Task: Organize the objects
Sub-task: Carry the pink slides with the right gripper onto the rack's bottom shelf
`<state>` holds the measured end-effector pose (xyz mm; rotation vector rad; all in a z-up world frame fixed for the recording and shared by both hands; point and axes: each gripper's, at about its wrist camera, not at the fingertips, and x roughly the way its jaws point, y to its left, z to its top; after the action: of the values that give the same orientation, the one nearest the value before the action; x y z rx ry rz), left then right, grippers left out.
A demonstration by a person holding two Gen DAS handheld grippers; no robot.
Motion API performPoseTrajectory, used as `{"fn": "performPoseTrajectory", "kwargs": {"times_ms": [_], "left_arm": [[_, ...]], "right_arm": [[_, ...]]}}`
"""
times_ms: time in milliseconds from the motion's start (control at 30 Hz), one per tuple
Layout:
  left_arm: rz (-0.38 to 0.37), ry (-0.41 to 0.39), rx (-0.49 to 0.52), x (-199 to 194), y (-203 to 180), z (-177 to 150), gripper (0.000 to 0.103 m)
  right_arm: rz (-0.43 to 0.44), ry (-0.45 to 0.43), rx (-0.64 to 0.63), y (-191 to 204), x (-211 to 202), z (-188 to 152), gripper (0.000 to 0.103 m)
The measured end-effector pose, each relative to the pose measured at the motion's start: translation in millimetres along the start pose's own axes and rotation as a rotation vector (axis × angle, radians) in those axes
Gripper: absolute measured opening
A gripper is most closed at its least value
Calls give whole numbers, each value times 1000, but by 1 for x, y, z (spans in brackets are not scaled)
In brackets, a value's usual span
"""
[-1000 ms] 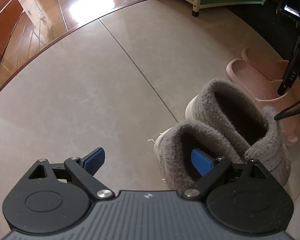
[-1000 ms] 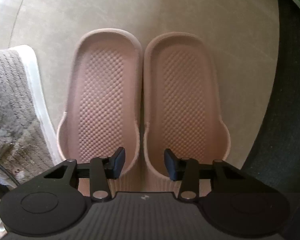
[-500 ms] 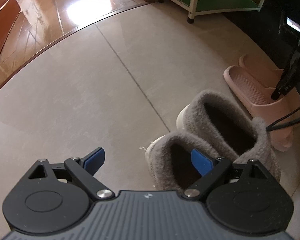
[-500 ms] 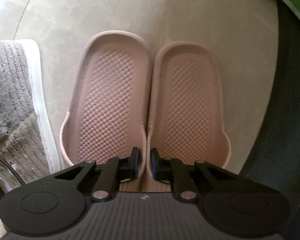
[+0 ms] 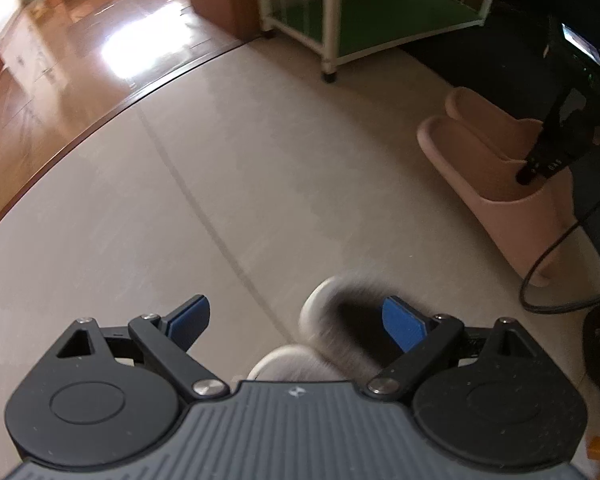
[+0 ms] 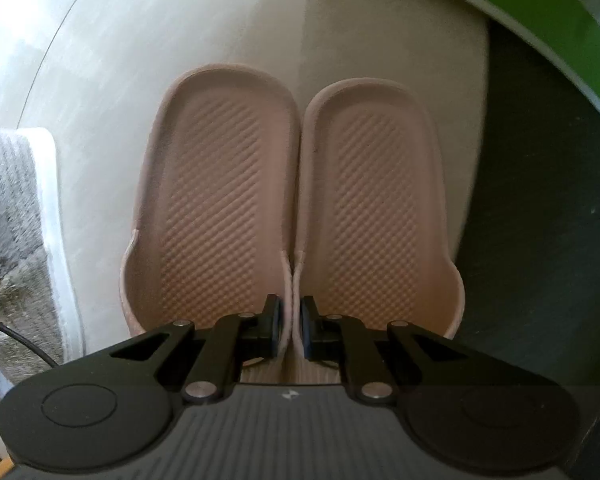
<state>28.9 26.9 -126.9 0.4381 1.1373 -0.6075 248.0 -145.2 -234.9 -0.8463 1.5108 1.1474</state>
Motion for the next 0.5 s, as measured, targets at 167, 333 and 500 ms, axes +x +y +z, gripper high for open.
{"fn": "performPoseTrajectory", "kwargs": {"times_ms": [167,333,500], "left_arm": [[-60,19,16,10,-18,27,93],[-92,36,44,18,-32,49,93],[-119,44,60,24,-45,59,93]], "right_arm": [[-10,-58,59,-43,-8,1,13],[-79,-125,144,-105,-24,11,12],[-179,-205,211,-172,-51,30,12]]}}
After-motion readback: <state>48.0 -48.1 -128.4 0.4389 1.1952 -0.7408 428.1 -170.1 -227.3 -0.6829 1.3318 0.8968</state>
